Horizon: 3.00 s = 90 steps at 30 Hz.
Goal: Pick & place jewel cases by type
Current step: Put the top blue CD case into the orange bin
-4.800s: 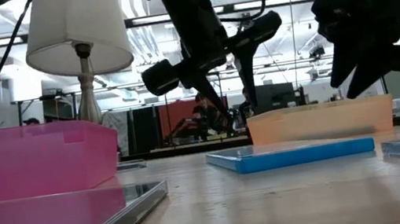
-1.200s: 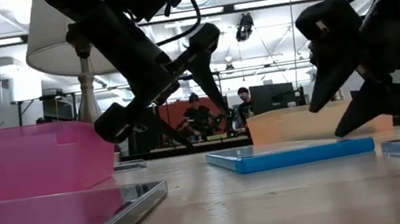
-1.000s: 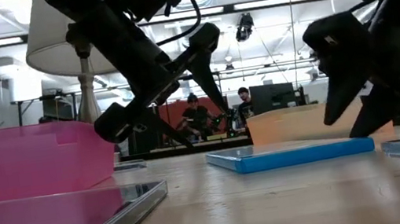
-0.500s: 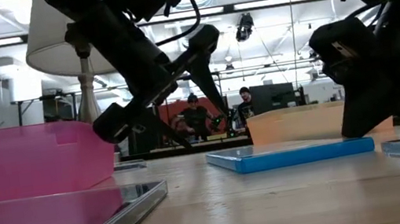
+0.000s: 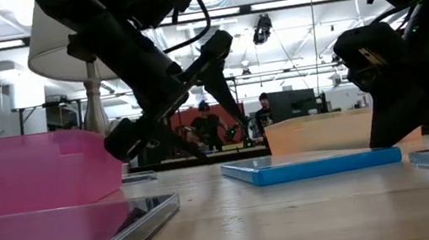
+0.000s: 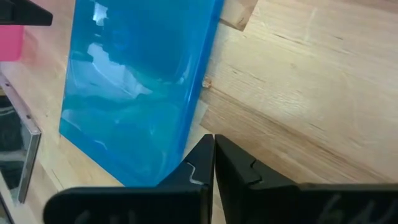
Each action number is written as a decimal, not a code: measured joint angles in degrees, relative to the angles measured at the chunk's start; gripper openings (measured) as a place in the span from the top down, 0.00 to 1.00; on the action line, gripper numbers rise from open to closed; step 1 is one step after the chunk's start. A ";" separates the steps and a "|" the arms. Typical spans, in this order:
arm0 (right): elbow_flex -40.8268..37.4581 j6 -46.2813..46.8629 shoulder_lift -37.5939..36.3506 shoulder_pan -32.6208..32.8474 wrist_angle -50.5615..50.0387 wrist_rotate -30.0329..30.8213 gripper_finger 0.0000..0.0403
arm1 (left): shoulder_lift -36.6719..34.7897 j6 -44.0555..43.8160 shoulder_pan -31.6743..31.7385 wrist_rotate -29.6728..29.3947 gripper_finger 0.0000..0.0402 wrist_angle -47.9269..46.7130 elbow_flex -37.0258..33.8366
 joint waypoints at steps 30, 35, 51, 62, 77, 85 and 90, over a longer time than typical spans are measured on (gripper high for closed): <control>-0.01 -0.34 5.63 -0.15 8.49 -1.44 0.98 | 9.78 1.89 -0.35 0.50 0.35 14.57 4.63; 0.71 -1.62 5.79 -0.44 9.28 -2.16 0.98 | 9.54 4.00 -0.26 0.43 0.35 15.89 7.12; 0.74 -2.79 5.77 -0.48 8.99 -2.08 0.98 | 9.48 3.39 0.13 0.63 0.45 12.65 7.23; 0.66 -2.86 5.73 -0.48 8.99 -2.09 0.98 | 9.45 2.95 0.28 0.65 0.71 12.51 7.12; 0.55 -3.06 5.34 -0.48 8.95 -2.10 0.98 | 9.37 2.95 0.37 0.66 0.82 12.55 7.12; 0.39 -4.76 1.15 -0.48 7.66 -1.20 0.98 | 7.75 5.16 0.39 0.70 0.92 12.95 7.06; 0.22 -6.70 -4.06 -0.48 5.43 -1.18 0.98 | 4.39 8.78 0.67 0.78 0.96 12.71 6.93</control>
